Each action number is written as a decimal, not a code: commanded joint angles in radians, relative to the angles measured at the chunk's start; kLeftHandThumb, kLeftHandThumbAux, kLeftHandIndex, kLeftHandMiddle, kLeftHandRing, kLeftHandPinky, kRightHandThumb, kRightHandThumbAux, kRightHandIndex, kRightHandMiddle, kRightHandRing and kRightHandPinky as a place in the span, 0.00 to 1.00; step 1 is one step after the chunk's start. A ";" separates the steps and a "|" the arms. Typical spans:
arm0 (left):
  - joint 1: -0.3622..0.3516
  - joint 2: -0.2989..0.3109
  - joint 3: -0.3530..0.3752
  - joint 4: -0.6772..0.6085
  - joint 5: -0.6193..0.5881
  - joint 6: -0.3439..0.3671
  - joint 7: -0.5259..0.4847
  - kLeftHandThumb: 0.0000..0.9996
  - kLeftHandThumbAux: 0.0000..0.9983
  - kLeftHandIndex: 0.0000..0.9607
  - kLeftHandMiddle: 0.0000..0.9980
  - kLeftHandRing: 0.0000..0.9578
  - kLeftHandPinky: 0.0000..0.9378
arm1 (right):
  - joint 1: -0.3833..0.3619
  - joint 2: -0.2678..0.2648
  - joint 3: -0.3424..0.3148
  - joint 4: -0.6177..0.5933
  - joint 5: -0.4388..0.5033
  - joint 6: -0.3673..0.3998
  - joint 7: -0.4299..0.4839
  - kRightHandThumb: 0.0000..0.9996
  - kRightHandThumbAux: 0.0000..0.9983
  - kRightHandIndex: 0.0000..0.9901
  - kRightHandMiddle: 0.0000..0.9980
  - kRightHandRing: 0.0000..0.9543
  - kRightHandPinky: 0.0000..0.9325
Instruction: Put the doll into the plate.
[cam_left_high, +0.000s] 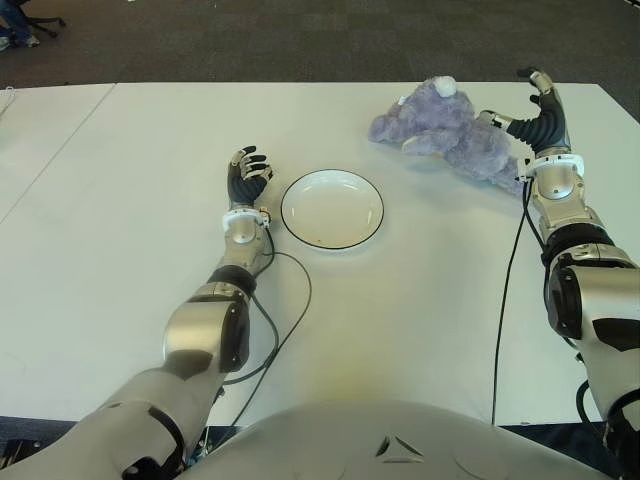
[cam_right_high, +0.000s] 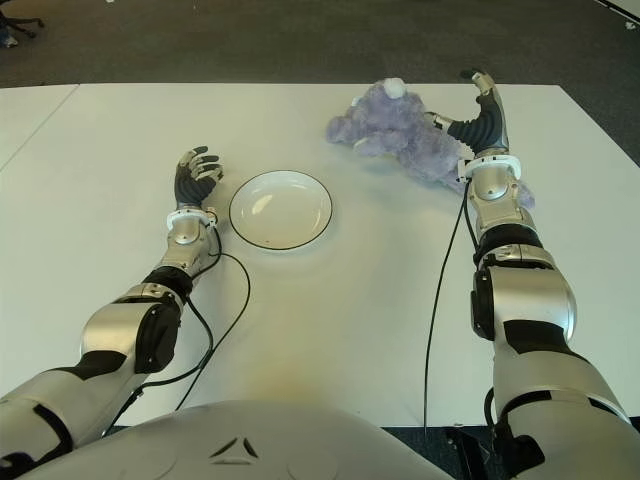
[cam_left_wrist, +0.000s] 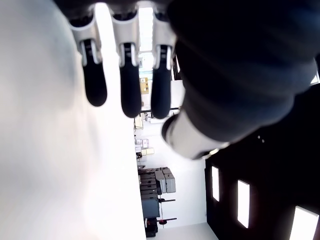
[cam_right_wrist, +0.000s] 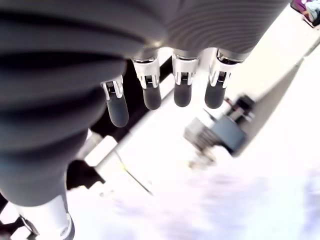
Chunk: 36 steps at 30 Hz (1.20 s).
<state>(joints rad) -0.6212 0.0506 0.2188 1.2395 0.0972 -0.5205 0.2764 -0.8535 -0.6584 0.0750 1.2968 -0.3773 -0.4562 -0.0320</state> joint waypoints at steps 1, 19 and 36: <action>0.165 -0.045 0.005 0.118 -0.005 0.115 -0.002 0.36 0.91 0.25 0.35 0.39 0.40 | -0.007 -0.022 0.103 0.016 -0.102 0.055 0.004 0.21 0.68 0.14 0.00 0.00 0.00; 0.165 -0.049 0.018 0.118 -0.020 0.116 -0.022 0.45 0.93 0.23 0.34 0.36 0.36 | 0.085 -0.036 0.249 0.041 -0.213 0.068 -0.074 0.34 0.72 0.19 0.01 0.00 0.00; 0.159 -0.055 0.010 0.118 -0.018 0.120 -0.017 0.48 0.92 0.22 0.35 0.37 0.37 | 0.122 0.107 0.238 0.069 -0.166 0.102 -0.100 0.34 0.73 0.23 0.01 0.00 0.00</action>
<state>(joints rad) -0.6207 0.0488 0.2256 1.2395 0.0842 -0.5204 0.2720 -0.7955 -0.6282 0.3049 1.3374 -0.5449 -0.3568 -0.1691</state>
